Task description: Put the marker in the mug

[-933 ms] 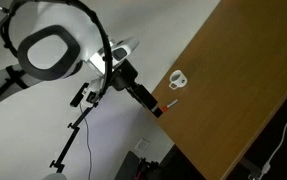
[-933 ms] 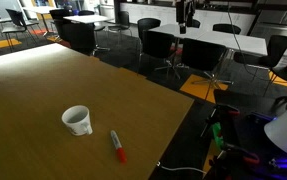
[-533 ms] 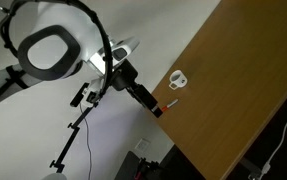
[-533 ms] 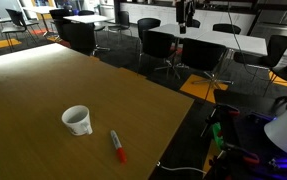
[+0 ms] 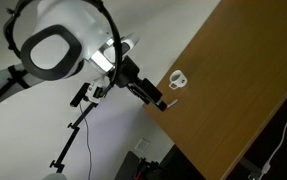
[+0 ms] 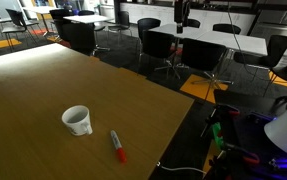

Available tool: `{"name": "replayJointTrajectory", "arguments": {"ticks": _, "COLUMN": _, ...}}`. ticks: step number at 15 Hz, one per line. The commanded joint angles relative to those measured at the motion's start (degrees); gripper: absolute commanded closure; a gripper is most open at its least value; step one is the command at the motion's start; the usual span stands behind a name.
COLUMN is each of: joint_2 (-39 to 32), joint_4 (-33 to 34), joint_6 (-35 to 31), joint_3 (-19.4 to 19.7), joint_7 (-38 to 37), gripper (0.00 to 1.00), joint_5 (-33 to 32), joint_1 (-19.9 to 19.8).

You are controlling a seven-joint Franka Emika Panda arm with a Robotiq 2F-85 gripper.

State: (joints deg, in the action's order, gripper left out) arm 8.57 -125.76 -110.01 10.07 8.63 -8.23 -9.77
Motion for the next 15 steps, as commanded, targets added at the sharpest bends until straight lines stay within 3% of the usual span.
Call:
{"name": "replayJointTrajectory", "arguments": {"ticks": 1, "joint_2": -0.6, "joint_4": -0.1, "joint_6": -3.4, "joint_3": 0.1, "joint_7": 5.3, "gripper": 0.0, "joint_5": 0.6, "joint_1": 0.7}}
{"name": "replayJointTrajectory", "arguments": {"ticks": 8, "joint_2": -1.1, "joint_4": -1.3, "joint_6": -11.2, "joint_3": 0.2, "joint_7": 17.7, "gripper": 0.0, "joint_5": 7.4, "joint_1": 2.4}}
{"name": "replayJointTrajectory", "arguments": {"ticks": 15, "joint_2": -2.4, "joint_4": -2.0, "joint_6": -12.6, "joint_3": 0.6, "joint_7": 42.4, "gripper": 0.0, "joint_5": 21.9, "joint_1": 4.4}}
